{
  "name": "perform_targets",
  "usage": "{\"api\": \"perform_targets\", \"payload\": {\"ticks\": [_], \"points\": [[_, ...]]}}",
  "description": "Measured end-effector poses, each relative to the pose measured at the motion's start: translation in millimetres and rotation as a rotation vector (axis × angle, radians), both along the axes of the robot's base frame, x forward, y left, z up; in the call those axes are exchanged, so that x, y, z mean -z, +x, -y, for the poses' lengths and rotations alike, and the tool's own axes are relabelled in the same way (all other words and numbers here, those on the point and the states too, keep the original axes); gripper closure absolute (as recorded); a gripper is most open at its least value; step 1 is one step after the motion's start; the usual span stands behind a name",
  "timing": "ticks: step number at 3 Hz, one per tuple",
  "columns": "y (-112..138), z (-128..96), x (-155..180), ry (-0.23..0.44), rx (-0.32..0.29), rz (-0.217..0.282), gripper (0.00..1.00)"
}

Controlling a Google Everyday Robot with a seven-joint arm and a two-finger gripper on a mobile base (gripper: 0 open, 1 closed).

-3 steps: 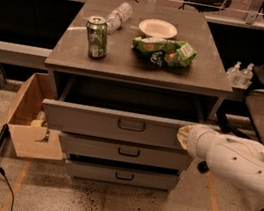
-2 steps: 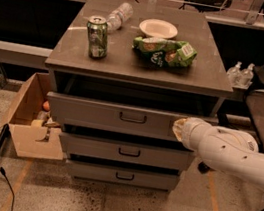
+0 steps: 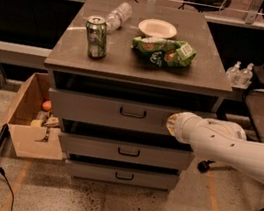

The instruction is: Close top drawer

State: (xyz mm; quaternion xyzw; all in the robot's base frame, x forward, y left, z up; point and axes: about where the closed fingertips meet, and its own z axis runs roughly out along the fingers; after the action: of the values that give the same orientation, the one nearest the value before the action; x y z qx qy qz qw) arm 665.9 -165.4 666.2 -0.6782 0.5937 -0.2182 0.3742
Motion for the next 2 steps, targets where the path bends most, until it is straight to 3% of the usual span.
{"api": "perform_targets", "payload": {"ticks": [2], "points": [[-69.2,7.4,-22.7,0.004,0.007,-0.094,1.0]]}}
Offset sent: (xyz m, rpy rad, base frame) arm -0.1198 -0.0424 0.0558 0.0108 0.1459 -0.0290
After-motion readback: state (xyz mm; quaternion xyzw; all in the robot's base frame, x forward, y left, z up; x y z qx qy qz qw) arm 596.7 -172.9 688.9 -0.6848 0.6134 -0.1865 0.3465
